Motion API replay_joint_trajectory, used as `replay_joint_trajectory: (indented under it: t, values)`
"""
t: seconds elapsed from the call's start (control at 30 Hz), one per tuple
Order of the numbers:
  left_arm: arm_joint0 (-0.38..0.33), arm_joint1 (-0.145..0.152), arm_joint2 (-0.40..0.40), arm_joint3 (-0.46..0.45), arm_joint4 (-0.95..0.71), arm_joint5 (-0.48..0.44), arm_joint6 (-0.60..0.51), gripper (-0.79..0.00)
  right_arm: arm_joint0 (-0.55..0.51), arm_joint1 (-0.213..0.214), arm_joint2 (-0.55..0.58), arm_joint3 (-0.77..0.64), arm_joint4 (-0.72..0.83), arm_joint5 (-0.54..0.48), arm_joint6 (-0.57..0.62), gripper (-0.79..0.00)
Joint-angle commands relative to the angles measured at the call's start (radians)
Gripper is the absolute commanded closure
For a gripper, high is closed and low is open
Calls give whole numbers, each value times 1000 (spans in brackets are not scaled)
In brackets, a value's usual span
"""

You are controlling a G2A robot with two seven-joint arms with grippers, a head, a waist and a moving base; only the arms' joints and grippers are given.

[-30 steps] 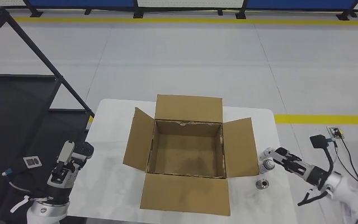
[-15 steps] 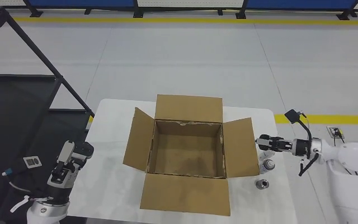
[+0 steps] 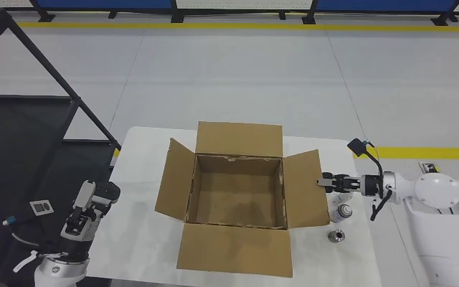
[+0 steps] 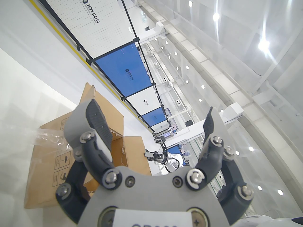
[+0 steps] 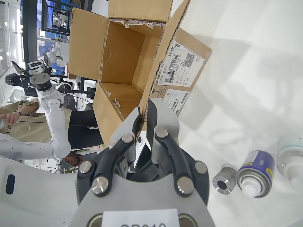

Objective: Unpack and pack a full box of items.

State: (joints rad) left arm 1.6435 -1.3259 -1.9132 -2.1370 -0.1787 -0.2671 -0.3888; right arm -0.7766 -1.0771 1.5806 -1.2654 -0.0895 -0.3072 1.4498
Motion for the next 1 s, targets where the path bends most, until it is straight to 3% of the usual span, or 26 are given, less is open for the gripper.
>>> replay_joint_trajectory:
  t: [0.0,0.13,0.17,0.2,0.23,0.3,0.47,0.77,0.97]
  values:
    - [0,0,0,0,0,0,0,-785,-1,1,-15,-5,2,8,-12,-28]
    - [0,0,0,0,0,0,0,-785,-14,3,-45,-30,8,21,-49,-46]
    - [0,0,0,0,0,0,0,-785,-19,3,-51,-37,10,25,-59,-68]
    - [0,0,0,0,0,0,0,-785,-25,4,-57,-45,12,28,-68,-148]
    - [0,0,0,0,0,0,0,-785,-28,5,-58,-50,8,31,-79,-308]
    - [0,0,0,0,0,0,0,-785,-45,9,-55,-71,-3,32,-112,-785]
    - [0,0,0,0,0,0,0,-785,-196,32,57,-227,-51,1,-216,-785]
    - [0,0,0,0,0,0,0,-785,-619,58,308,-593,-293,-96,-397,-785]
    - [0,0,0,0,0,0,0,-785,-644,58,316,-612,-322,-84,-415,-785]
